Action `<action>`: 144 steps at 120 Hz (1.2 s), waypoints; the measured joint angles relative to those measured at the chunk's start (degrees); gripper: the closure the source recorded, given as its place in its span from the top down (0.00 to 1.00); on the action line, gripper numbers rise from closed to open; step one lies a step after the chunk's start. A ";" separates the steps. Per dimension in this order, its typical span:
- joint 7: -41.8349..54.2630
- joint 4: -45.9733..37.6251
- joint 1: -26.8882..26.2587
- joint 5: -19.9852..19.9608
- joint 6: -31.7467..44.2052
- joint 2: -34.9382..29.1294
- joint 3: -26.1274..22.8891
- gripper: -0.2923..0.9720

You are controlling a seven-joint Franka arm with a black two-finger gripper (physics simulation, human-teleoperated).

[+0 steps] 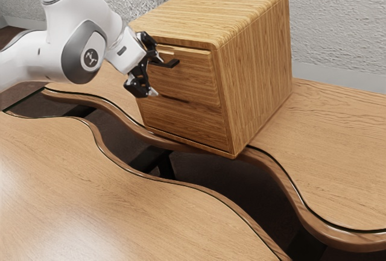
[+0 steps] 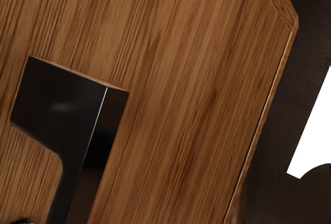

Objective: Pull the drawer handle with one arm to open the drawer

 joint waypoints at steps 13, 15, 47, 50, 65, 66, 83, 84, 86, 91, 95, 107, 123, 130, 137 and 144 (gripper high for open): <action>-0.04 -0.07 -0.05 -0.13 0.09 -0.25 0.03 0.62; -0.04 -0.15 -0.07 -0.14 0.10 -0.37 0.06 0.61; -0.06 -4.17 0.40 0.00 0.04 -3.97 -0.22 0.58; -0.06 -4.89 0.25 0.02 0.05 -4.60 -0.06 0.56; -0.03 -8.18 0.35 0.04 0.00 -8.05 0.06 0.52; -0.03 -8.44 0.34 0.04 0.00 -8.33 0.05 0.52; -0.02 -11.96 -1.73 0.20 -0.11 -11.79 0.22 0.50; -0.02 -12.14 -1.74 0.22 -0.10 -11.95 0.23 0.50; -0.02 -12.55 -1.77 0.25 -0.09 -12.28 0.24 0.51; -0.03 -13.39 -2.07 0.34 -0.06 -12.94 0.57 0.53; -0.02 -13.88 -2.34 0.37 -0.08 -13.37 0.86 0.55; 0.04 -14.82 -3.08 0.60 -0.21 -14.41 2.28 0.54; 0.09 -15.68 -3.48 0.90 -0.19 -14.82 3.78 0.56; 0.08 -16.65 -3.73 0.70 -0.17 -15.85 3.82 0.54; 0.08 -17.56 -3.95 0.52 -0.17 -16.81 3.86 0.55; 0.09 -18.57 -4.45 0.63 -0.16 -17.84 4.45 0.54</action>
